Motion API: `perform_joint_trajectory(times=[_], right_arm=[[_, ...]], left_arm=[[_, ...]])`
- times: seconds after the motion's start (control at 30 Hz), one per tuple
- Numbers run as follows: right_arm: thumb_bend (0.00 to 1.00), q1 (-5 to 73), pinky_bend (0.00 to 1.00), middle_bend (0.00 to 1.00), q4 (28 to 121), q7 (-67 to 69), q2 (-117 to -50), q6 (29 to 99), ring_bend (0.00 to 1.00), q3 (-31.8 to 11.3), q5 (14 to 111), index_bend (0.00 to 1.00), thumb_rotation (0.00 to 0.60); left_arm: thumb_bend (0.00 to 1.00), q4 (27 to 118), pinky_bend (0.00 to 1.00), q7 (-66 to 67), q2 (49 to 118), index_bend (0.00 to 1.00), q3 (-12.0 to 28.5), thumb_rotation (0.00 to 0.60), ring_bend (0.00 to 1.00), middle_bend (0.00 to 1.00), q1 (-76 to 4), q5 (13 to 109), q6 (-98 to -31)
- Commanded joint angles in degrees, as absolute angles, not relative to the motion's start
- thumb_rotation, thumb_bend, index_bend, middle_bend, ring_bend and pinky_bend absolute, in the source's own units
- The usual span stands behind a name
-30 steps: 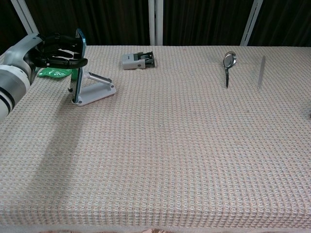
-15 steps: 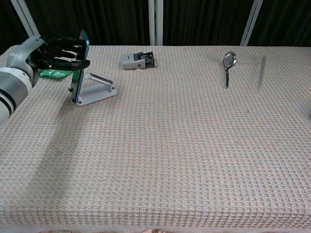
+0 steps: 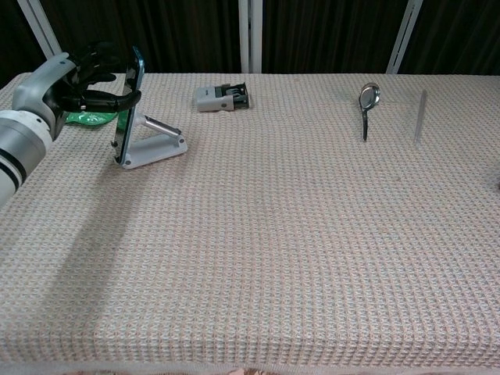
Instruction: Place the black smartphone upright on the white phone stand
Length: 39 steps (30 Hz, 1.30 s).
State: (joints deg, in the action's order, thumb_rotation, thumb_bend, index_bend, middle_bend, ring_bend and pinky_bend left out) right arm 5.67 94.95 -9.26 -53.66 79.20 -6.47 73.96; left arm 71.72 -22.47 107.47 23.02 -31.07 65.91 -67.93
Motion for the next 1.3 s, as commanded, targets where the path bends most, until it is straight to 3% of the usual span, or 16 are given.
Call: perform_joint_trajectory(times=[0.03, 0.43, 0.6, 0.73, 0.87, 1.0, 1.3], right_arm=[[0.24, 5.68, 0.0, 0.0, 95.01, -9.31, -53.61, 79.23, 0.0, -6.49, 73.96, 0.0, 0.6], [0.24, 5.73, 0.0, 0.0, 95.4, -9.58, -53.58, 79.86, 0.0, -6.66, 74.43, 0.0, 0.6], [0.24, 5.56, 0.0, 0.0, 94.57, -8.59, -54.17, 81.47, 0.0, -6.82, 76.08, 0.0, 0.6], [0.23, 5.41, 0.0, 0.0, 93.23, -6.94, -54.92, 82.33, 0.0, -6.48, 78.0, 0.0, 0.6], [0.22, 5.18, 0.0, 0.0, 91.5, -5.35, -56.06, 82.68, 0.0, -6.08, 79.01, 0.0, 0.6], [0.22, 4.88, 0.0, 0.0, 90.0, -4.27, -57.27, 82.86, 0.0, -5.64, 79.58, 0.0, 0.6], [0.22, 4.42, 0.0, 0.0, 87.95, -4.01, -59.76, 82.91, 0.0, -4.69, 80.55, 0.0, 0.6]], left_arm=[[0.27, 71.64, 0.2, -22.86, 107.39, 0.04, 22.59, 0.6, 0.08, 0.03, -31.01, 66.68, -68.23], [0.26, 77.08, 0.2, -21.61, 103.05, 0.04, 18.42, 0.6, 0.06, 0.0, -27.78, 72.88, -73.59], [0.17, 81.23, 0.2, -15.65, 96.04, 0.05, 14.23, 0.6, 0.05, 0.0, -23.7, 78.05, -79.24], [0.13, 86.26, 0.2, -3.95, 85.03, 0.07, 9.1, 0.599, 0.05, 0.03, -19.68, 81.42, -81.58], [0.13, 92.02, 0.2, 8.24, 75.37, 0.07, 5.74, 0.492, 0.05, 0.04, -14.83, 80.92, -84.93], [0.13, 97.62, 0.2, 13.57, 67.68, 0.08, 3.02, 0.421, 0.05, 0.04, -10.21, 77.85, -86.61], [0.13, 97.46, 0.2, 13.76, 62.99, 0.08, 0.32, 0.398, 0.05, 0.04, -4.67, 78.47, -90.49]])
